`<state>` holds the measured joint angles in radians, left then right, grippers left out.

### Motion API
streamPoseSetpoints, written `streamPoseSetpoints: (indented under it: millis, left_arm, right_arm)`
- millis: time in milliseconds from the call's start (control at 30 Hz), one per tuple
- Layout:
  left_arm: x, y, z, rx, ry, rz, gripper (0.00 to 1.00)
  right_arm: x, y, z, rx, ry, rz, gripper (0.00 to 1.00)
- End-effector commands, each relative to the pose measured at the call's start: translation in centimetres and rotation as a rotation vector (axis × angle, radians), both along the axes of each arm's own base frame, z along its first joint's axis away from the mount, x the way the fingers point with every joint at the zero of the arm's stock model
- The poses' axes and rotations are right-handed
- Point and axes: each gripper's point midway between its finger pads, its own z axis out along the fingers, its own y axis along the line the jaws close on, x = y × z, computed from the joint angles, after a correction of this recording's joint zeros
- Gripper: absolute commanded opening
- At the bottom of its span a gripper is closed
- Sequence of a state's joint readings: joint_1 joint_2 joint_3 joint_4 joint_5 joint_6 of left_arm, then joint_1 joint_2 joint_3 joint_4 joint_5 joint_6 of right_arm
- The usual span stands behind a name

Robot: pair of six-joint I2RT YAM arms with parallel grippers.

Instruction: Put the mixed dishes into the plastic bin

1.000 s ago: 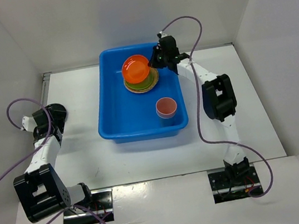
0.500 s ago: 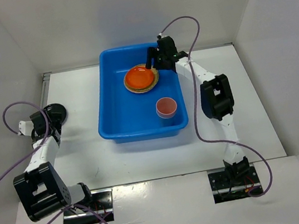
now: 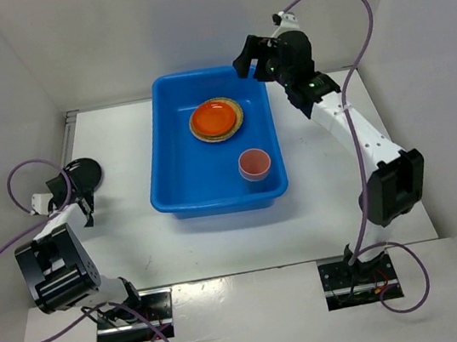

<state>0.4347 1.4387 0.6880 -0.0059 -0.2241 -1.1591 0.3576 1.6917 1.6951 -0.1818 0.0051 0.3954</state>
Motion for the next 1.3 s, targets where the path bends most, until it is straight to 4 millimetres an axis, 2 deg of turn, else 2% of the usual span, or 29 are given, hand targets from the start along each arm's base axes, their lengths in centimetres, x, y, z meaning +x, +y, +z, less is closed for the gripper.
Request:
streamPoseSetpoints:
  millis: [0,33,67,100,133,167,200,233,267,367,433,467,500,533,567,633,667,700,933,967,1000,1033,1067,1167,1200,1233,1267]
  left_arm:
    - [1.5,1.7,0.8,0.034,-0.064,0.047,0.95]
    - [1.5,2.1,0.7,0.035,-0.067,0.057,0.95]
    - [1.6,2.0,-0.1,0.024,-0.057,0.05,0.95]
    - [2.2,2.2,0.2,0.029,-0.068,0.05,0.94]
    - [2.5,2.3,0.0,0.021,-0.068,0.058,0.94]
    - [2.6,2.4,-1.0,0.005,-0.049,0.064,0.94]
    - [2.8,2.5,-1.3,-0.003,-0.046,0.071,0.94]
    - [3.4,2.7,-1.1,-0.004,-0.064,0.079,0.94]
    - [3.4,2.7,-2.0,-0.017,-0.053,0.087,0.94]
    - [4.3,3.0,-2.4,-0.048,-0.088,0.131,0.94]
    - [4.9,3.3,-2.4,-0.061,-0.11,0.152,0.9]
    - [5.1,3.2,-3.0,-0.074,-0.1,0.146,0.88]
    - [5.4,3.3,-3.0,-0.073,-0.101,0.146,0.87]
    - [5.1,3.2,-3.8,-0.086,-0.07,0.148,0.81]
    - [5.5,3.6,-3.2,-0.077,-0.075,0.153,0.76]
    - [5.5,3.7,-3.4,-0.063,-0.047,0.165,0.65]
    - [5.3,3.6,-3.6,-0.073,-0.039,0.174,0.57]
    - [5.2,3.8,-3.8,-0.07,-0.028,0.18,0.43]
    - [5.0,3.9,-4.3,-0.053,0.02,0.157,0.21]
    - [5.4,3.9,-4.0,-0.056,0.009,0.151,0.04]
    - [5.4,3.9,-4.0,-0.049,0.016,0.139,0.0]
    - [5.6,3.5,-3.9,-0.06,0.019,0.111,0.0]
    - [5.6,3.4,-3.9,-0.061,0.022,0.094,0.0]
    - [7.0,2.3,-1.3,-0.024,-0.036,-0.002,0.0]
    - [8.0,1.9,0.9,0.016,-0.077,-0.052,0.0]
    - [8.9,1.6,2.5,0.036,-0.11,-0.084,0.0]
    - [9.4,1.3,4.0,0.046,-0.142,-0.115,0.0]
  right_arm:
    - [-0.6,0.2,-1.3,0.0,-0.004,0.005,0.9]
    - [-1.0,0.2,-2.0,-0.004,0.011,0.014,0.9]
    - [-1.5,-0.2,-1.5,-0.01,-0.003,0.007,0.9]
    - [-1.8,-0.4,-1.2,-0.007,-0.013,0.007,0.9]
    - [-2.1,-1.0,-2.0,-0.012,0.003,-0.004,0.9]
    - [-2.7,-1.4,-1.0,-0.005,-0.022,-0.013,0.9]
    - [-3.1,-1.6,-1.7,-0.01,-0.009,-0.013,0.9]
    - [-3.3,-2.2,-1.2,-0.005,-0.023,-0.024,0.9]
    - [-3.9,-2.6,-0.4,0.0,-0.041,-0.034,0.91]
    - [-4.7,-3.0,0.1,-0.004,-0.054,-0.033,0.91]
    - [-5.2,-3.2,-0.3,-0.009,-0.043,-0.033,0.91]
    - [-5.7,-3.5,0.5,-0.006,-0.056,-0.044,0.91]
    - [-5.8,-3.6,-0.8,-0.015,-0.032,-0.044,0.91]
    - [-6.0,-3.9,-0.1,-0.011,-0.046,-0.057,0.91]
    - [-5.8,-4.6,-0.8,-0.018,-0.034,-0.078,0.91]
    - [-6.3,-4.8,-0.3,-0.014,-0.045,-0.079,0.91]
    - [-6.2,-5.1,-0.3,-0.014,-0.045,-0.088,0.91]
    - [-6.2,-5.2,-0.8,-0.017,-0.037,-0.088,0.91]
    - [-6.4,-5.2,-0.3,-0.005,-0.043,-0.089,0.91]
    - [-6.4,-5.2,-0.3,-0.005,-0.043,-0.089,0.91]
    - [-6.3,-5.7,-0.3,-0.007,-0.043,-0.107,0.91]
    - [-6.4,-5.8,0.3,0.0,-0.061,-0.108,0.91]
    - [-6.5,-5.8,-0.2,-0.004,-0.052,-0.108,0.91]
    - [-6.3,-6.4,-0.7,-0.009,-0.042,-0.126,0.92]
    - [-6.2,-6.5,-0.7,0.001,-0.039,-0.138,0.92]
    - [-5.9,-7.2,-1.8,0.0,-0.008,-0.166,0.92]
    - [-5.8,-7.6,-1.8,0.0,-0.008,-0.176,0.92]
